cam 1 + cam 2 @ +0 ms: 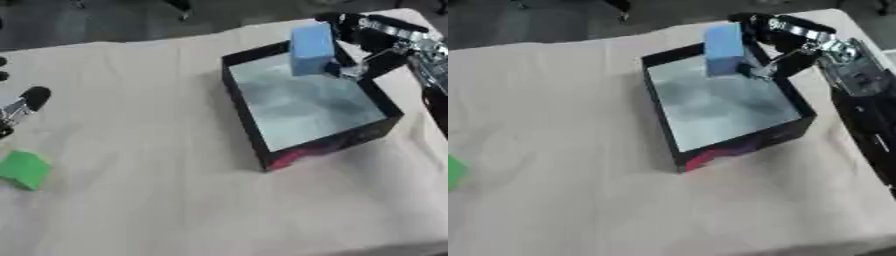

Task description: Pick up the objects with one hand, pass them to the other hand, and then place them into the box on the other side of the table.

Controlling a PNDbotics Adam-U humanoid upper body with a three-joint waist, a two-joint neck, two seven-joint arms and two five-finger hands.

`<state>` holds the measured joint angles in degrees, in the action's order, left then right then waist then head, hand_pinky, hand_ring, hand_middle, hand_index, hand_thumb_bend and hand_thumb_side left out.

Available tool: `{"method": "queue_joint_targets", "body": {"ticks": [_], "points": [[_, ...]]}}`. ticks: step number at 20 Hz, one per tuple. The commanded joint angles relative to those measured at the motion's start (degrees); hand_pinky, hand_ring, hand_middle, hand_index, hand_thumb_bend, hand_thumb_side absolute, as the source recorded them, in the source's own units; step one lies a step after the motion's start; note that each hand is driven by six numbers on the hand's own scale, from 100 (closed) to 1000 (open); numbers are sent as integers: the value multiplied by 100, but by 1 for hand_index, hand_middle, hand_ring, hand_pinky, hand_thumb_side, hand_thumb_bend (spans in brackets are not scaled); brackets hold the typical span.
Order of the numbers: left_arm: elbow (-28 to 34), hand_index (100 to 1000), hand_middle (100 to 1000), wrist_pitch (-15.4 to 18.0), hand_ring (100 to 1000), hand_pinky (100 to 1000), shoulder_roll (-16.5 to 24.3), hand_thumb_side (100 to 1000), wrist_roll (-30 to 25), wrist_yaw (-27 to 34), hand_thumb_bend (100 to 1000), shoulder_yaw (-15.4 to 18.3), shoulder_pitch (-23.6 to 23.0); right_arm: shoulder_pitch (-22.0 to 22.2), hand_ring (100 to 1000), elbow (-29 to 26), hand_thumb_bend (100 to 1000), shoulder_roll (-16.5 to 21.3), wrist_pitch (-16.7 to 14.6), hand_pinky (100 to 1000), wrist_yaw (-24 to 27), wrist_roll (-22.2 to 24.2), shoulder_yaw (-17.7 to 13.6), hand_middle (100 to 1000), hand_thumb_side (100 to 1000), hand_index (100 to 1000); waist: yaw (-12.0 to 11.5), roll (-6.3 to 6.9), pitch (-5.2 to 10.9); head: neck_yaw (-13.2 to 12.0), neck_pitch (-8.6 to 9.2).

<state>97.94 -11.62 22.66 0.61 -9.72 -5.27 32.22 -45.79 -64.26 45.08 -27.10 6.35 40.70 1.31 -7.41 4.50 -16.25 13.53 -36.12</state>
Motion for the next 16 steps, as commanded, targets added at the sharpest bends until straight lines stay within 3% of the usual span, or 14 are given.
{"method": "queue_joint_targets", "body": {"ticks": [1,11,14,16], "points": [[107,874,733,4,744,851,211,413,31,12,677,92,43,-58,1000,-27,390,167,-1249,1000,-198,883,-107,951,100,1000,11,-17,676,-78,12],[107,877,733,1,744,851,245,409,46,13,668,105,36,-34,1000,-122,391,202,-1317,1000,-174,741,-100,960,102,1000,-5,-27,698,-154,-13],[102,876,735,-14,746,849,315,396,55,-18,658,122,60,-17,1000,-212,100,188,-917,1000,191,705,-120,963,100,1000,-12,-24,697,-333,3],[62,877,741,-36,756,850,454,382,-2,-105,655,112,119,-21,1000,-400,100,197,-368,1000,680,668,-150,966,100,1000,-16,-17,700,-452,22]]}}
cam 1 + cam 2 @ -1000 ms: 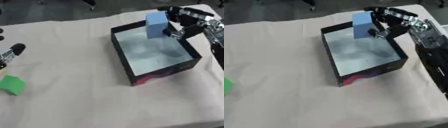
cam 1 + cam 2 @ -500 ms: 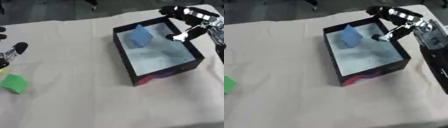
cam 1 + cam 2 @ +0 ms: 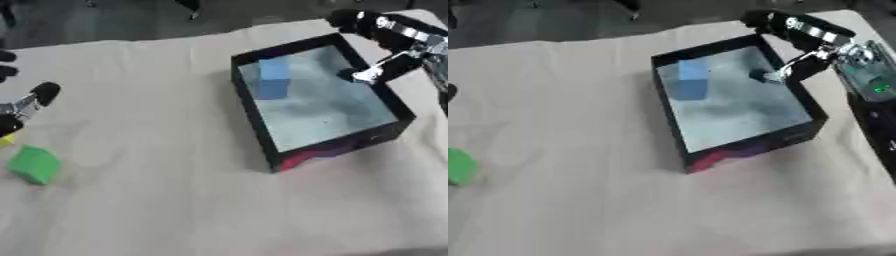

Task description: Pick up the objects with one hand, pass them to the other hand, and then place them into the box on the other side of the table.

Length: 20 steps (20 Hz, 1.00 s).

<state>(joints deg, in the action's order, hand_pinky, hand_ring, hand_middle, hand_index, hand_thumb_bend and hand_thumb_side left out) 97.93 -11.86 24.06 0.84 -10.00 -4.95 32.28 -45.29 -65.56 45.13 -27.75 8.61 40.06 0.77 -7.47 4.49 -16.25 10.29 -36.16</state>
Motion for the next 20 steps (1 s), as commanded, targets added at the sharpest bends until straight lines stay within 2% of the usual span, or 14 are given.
{"method": "queue_joint_targets", "body": {"ticks": [1,2,4,7,10,14,20], "points": [[27,877,743,-16,761,852,403,372,-85,-135,654,70,153,-74,1000,-412,100,203,-43,1000,710,711,-118,970,100,1000,-10,-12,703,-176,33],[-11,878,745,-12,765,854,495,369,-168,-191,655,59,195,-72,1000,-554,100,218,173,1000,936,700,-137,974,100,1000,-10,-9,704,-215,42],[-98,876,751,48,776,859,721,361,-543,-299,662,4,294,-59,1000,-805,100,243,513,1000,1354,728,-173,989,155,1000,-7,-3,708,-280,51],[-199,881,761,395,790,862,1080,342,-1375,-382,692,-59,471,-33,1000,-1043,100,290,794,1000,1765,849,-231,992,101,1000,-1,6,715,-335,34],[-371,879,768,1010,801,865,1500,335,-2242,-227,723,-106,713,-1,1000,-1178,100,333,948,1000,1947,855,-278,981,100,1000,3,16,724,-365,17],[-663,869,776,1627,812,865,1957,335,-3043,-43,755,-168,1014,16,1000,-1298,100,356,1095,1000,2062,769,-289,972,100,1000,10,23,733,-393,13],[-1066,876,801,2096,844,880,2337,263,-4147,3,796,-378,1422,32,1000,-1371,100,365,1219,1000,2165,694,-309,959,100,1000,39,21,744,-400,37]]}}
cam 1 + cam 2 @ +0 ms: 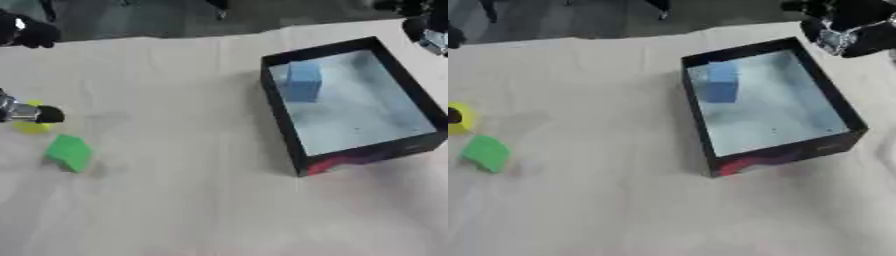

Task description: Pick up the objects with one hand, pass them to the other hand, and then place them into the box on the other side of the table.

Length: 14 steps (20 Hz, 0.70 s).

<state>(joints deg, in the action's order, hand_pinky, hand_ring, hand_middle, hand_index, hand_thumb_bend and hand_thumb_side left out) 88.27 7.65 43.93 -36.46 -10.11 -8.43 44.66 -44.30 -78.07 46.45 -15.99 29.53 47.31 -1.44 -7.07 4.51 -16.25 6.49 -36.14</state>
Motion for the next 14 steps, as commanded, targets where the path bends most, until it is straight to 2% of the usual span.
{"method": "queue_joint_targets", "body": {"ticks": [1,5,14], "points": [[-163,873,800,190,846,879,381,226,-613,-23,793,-72,249,-65,1000,-123,100,232,60,1000,77,-46,-86,957,100,1000,2,21,745,-19,42],[-428,854,795,317,846,874,380,133,-1212,-203,777,-238,451,-66,1000,-135,100,220,94,1000,87,-75,-78,951,100,1000,14,25,749,-26,67],[-861,838,782,446,841,855,44,157,-1546,-716,794,-595,736,-36,1000,-131,100,188,131,1000,93,-135,-86,944,100,1000,38,15,763,-36,82]]}}
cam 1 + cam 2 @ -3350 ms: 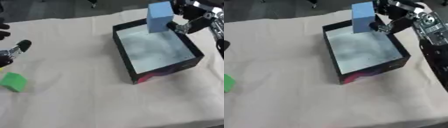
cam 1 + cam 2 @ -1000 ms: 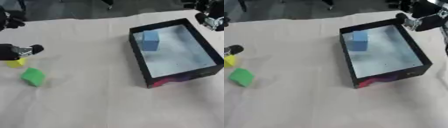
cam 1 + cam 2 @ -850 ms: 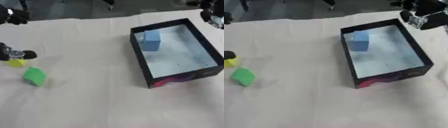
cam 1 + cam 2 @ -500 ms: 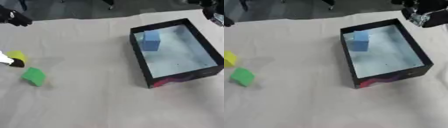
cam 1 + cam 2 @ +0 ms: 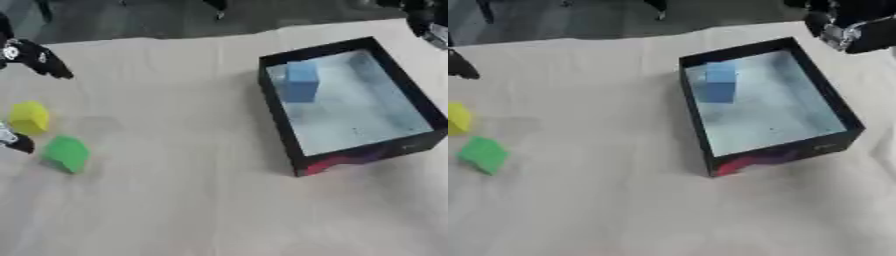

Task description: Pick up the objects with one hand, pass them to the other hand, and then place them into the box on the other side of the table.

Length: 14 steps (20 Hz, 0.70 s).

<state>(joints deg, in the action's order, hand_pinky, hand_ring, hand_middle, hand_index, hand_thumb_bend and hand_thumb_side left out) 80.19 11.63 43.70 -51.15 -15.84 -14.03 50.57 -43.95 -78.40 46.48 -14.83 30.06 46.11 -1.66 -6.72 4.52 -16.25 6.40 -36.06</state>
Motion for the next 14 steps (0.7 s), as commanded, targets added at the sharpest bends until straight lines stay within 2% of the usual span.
{"method": "queue_joint_targets", "body": {"ticks": [1,9,14], "points": [[-101,838,782,55,842,854,31,156,-80,-219,799,-68,175,-69,1000,-96,100,171,27,1000,43,-6,-57,943,100,1000,1,15,767,-32,66],[-682,837,795,386,860,853,-233,100,-82,-1131,859,-446,377,-56,1000,-77,100,56,9,1000,-97,101,3,939,100,1000,9,18,773,-139,80],[-1093,833,799,680,868,850,-373,100,-81,-1765,830,-422,469,-19,1000,-58,100,17,-28,1000,-180,141,6,936,100,1000,10,9,757,-192,93]]}}
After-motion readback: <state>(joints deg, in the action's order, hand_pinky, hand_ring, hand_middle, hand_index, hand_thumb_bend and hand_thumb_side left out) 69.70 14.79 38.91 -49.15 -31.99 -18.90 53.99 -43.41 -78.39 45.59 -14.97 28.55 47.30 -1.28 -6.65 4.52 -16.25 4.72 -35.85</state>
